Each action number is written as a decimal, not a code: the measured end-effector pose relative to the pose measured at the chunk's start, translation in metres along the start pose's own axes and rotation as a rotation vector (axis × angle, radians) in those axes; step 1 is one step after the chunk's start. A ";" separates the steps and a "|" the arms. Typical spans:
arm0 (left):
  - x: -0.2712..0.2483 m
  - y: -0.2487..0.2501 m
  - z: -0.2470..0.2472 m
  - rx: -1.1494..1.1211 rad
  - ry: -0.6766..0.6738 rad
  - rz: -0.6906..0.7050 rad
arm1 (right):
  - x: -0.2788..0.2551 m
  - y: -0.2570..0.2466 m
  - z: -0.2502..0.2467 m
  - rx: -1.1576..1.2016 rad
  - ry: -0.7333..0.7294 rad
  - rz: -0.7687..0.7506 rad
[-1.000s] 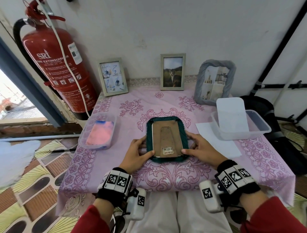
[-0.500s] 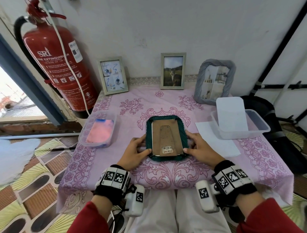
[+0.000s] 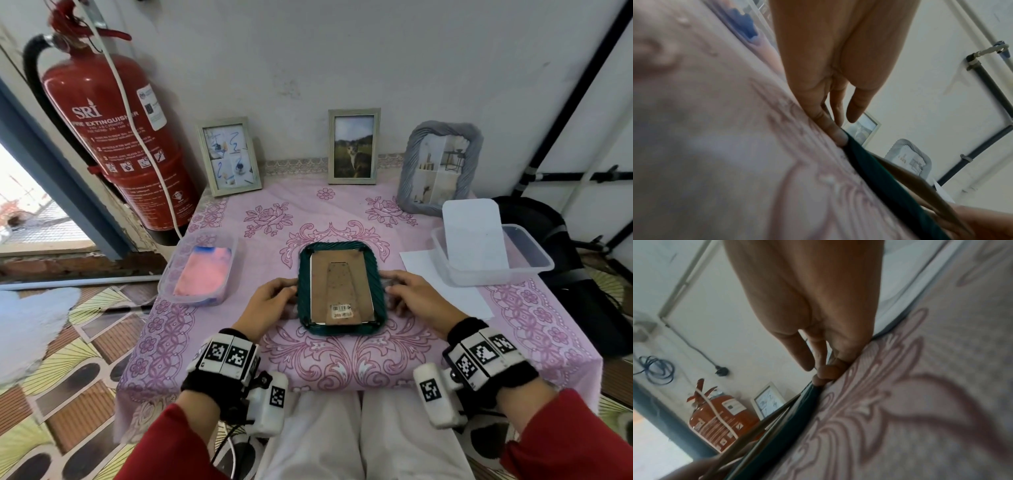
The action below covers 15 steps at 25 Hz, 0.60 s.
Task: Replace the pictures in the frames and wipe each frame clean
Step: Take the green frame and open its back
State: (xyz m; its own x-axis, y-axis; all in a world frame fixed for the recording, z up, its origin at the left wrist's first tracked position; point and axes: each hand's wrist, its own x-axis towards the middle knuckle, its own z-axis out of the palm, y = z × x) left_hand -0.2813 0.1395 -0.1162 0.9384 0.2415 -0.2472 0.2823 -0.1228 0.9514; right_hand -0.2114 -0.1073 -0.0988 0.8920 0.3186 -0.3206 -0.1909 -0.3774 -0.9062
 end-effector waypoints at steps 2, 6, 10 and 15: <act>0.009 0.006 -0.004 0.100 0.057 -0.004 | 0.005 -0.007 -0.004 -0.055 -0.019 0.031; 0.031 0.022 -0.012 0.154 0.141 0.041 | 0.024 -0.025 -0.014 -0.118 0.005 0.039; 0.055 0.040 0.000 0.214 0.116 0.051 | 0.053 -0.039 -0.008 -0.089 0.019 -0.007; 0.077 0.043 0.009 0.224 0.091 -0.028 | 0.077 -0.039 0.000 -0.168 0.063 -0.053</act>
State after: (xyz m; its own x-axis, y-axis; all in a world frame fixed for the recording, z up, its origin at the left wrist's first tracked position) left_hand -0.1946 0.1446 -0.0957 0.9104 0.3328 -0.2459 0.3549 -0.3228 0.8774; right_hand -0.1355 -0.0679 -0.0887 0.9240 0.2885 -0.2511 -0.0770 -0.5028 -0.8610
